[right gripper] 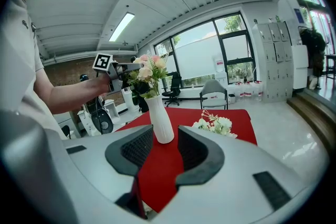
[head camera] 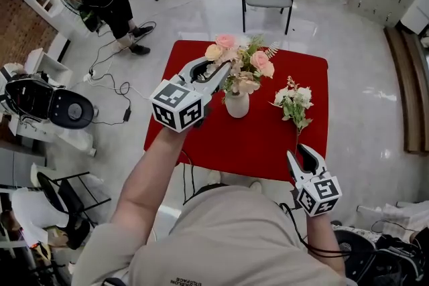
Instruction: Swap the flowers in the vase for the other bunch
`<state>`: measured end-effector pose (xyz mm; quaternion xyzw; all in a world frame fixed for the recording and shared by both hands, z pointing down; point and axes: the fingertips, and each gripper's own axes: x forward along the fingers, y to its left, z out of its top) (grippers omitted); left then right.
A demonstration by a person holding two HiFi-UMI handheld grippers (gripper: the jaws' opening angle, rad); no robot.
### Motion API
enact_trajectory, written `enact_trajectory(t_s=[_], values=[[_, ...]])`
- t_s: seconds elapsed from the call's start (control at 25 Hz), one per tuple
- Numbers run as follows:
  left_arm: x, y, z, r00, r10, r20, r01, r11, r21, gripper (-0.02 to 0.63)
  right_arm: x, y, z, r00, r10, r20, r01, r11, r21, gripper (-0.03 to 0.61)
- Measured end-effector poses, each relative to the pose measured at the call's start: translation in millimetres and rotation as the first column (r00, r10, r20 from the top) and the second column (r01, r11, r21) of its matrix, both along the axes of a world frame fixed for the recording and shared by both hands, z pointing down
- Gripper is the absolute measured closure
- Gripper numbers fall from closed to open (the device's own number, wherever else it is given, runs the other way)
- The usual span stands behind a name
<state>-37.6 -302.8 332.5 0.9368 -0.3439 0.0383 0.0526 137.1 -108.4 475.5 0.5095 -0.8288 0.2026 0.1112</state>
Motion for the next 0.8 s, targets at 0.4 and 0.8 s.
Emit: enact_trajectory(t_s=[0.4,0.8], values=[[-6.4,3.3,-42.4,1.0,-0.008,-0.008,0.008,0.999,0.051,0.515,4.9,2.7,1.1,1.0,-0.009,0.013,0.009,1.0,0.002,0.425],[-21.9,15.5,-82.5,0.999,-0.023,-0.039,0.026,0.996,0.086,0.517,4.1,3.1,0.1,0.999,-0.039,0.022,0.039,0.999,0.012,0.425]])
